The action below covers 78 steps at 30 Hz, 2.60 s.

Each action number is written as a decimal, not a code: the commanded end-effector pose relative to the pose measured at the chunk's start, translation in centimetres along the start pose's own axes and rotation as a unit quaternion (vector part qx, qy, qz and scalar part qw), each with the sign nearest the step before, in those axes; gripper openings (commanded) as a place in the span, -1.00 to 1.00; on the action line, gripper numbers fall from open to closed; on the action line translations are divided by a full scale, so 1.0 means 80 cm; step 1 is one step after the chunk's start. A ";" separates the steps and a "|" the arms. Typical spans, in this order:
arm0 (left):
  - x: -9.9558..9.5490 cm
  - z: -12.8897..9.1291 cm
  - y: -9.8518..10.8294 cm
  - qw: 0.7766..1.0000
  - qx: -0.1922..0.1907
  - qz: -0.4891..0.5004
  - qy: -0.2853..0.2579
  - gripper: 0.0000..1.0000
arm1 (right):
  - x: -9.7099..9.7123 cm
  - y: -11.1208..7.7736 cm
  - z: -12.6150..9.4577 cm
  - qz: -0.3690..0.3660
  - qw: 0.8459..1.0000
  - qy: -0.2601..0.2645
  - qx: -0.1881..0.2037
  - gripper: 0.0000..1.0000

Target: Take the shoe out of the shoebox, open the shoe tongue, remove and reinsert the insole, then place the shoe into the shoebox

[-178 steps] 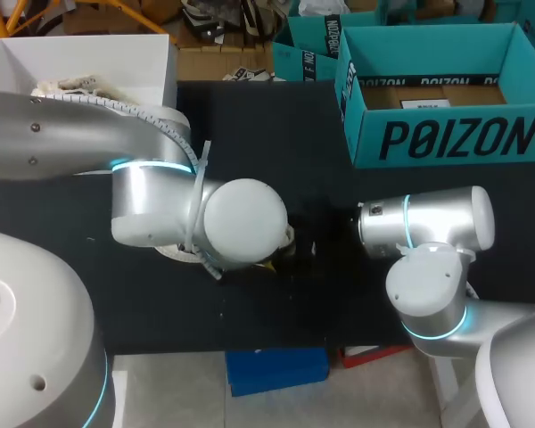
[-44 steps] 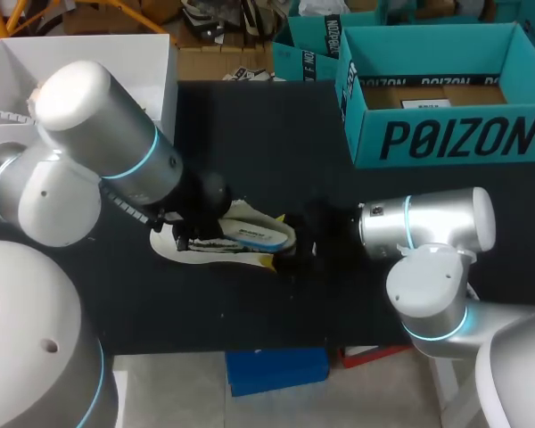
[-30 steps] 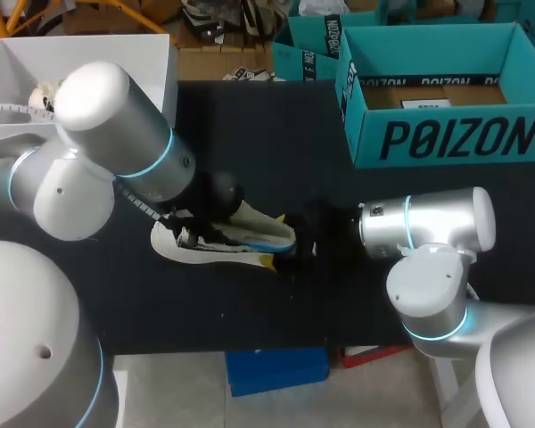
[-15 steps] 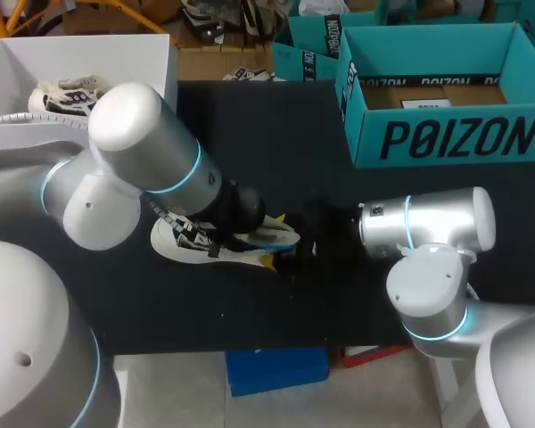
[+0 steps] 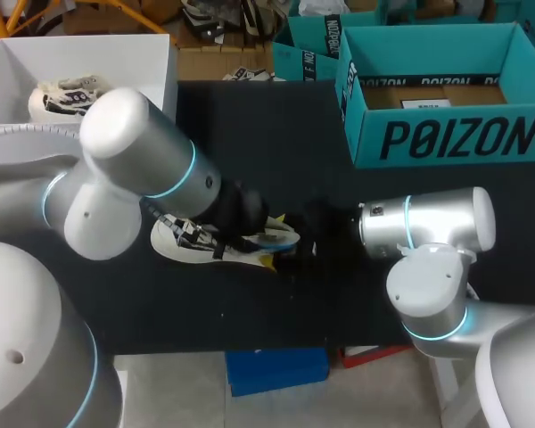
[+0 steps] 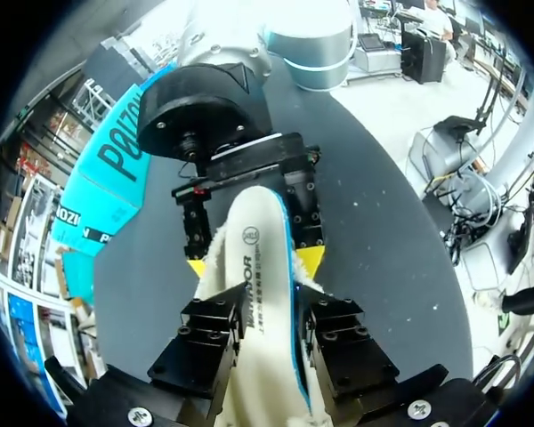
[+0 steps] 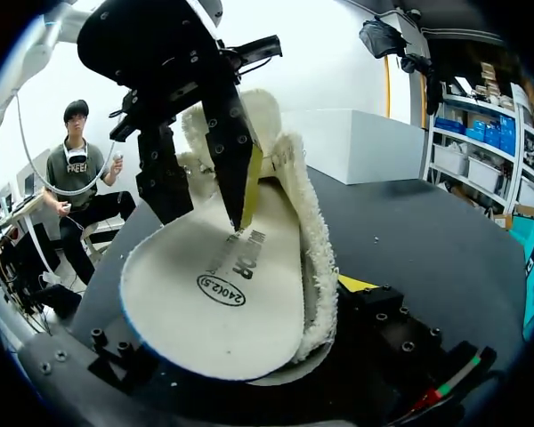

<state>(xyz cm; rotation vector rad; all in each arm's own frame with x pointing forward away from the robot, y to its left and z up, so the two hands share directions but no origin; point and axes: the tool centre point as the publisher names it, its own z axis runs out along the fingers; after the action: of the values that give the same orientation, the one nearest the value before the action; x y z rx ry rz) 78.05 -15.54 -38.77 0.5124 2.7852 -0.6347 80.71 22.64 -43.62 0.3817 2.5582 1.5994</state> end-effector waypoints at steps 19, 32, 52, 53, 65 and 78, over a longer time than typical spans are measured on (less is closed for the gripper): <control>-0.013 0.020 -0.021 1.000 -0.004 0.023 -0.018 -0.36 | -0.006 -0.013 0.017 0.000 1.000 -0.003 -0.003 -1.00; 0.001 -0.001 -0.012 1.000 -0.010 -0.004 -0.025 -1.00 | -0.006 -0.013 0.017 0.000 1.000 -0.003 -0.003 -1.00; 0.018 -0.156 -0.068 0.973 0.229 0.010 0.018 -1.00 | -0.006 -0.013 0.017 0.000 1.000 -0.003 -0.003 -1.00; 0.018 -0.166 -0.075 0.971 0.240 0.008 0.014 -1.00 | -0.006 -0.013 0.017 0.000 1.000 -0.003 -0.003 -1.00; 0.001 -0.246 -0.125 0.930 0.368 -0.009 0.013 -1.00 | -0.006 -0.013 0.017 0.000 1.000 -0.003 -0.003 -1.00; -0.005 -0.281 -0.137 0.901 0.433 -0.005 0.021 -1.00 | -0.006 -0.013 0.017 0.000 1.000 -0.003 -0.003 -1.00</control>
<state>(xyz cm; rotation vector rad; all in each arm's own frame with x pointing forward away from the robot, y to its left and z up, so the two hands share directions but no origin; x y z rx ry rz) 70.97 -14.69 -14.86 0.6548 2.3979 -1.8923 80.75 22.62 -43.63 0.3820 2.5578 1.6000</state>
